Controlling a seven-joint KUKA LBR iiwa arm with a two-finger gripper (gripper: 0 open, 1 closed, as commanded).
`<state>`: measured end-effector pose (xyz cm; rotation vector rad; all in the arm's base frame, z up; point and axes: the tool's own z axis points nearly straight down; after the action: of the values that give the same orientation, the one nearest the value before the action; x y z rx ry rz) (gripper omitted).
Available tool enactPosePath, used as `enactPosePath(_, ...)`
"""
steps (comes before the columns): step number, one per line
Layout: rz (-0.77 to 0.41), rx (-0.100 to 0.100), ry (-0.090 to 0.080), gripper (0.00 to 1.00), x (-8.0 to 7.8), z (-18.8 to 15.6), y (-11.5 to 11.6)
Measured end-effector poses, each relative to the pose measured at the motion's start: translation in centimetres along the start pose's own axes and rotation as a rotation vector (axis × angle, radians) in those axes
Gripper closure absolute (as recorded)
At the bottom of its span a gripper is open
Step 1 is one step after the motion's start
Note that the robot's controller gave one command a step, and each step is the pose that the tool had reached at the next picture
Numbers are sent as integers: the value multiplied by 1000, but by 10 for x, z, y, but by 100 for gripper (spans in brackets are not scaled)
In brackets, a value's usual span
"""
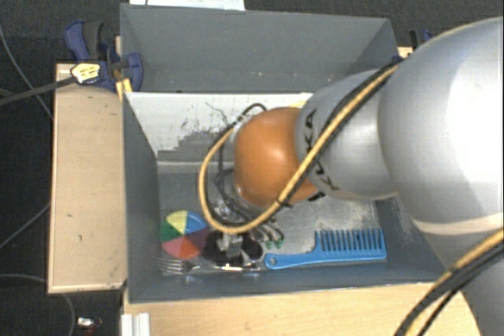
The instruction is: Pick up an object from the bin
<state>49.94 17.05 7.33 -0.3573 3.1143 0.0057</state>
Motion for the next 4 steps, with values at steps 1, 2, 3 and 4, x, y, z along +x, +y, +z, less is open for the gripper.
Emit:
enactPosePath(1,1,0,1,100,1,-7,0)
enactPosePath(2,4,0,-2,100,0,-17,0)
enactPosePath(3,7,-1,-4,100,-1,-25,0)
enactPosePath(4,10,-1,-5,100,-1,-42,0)
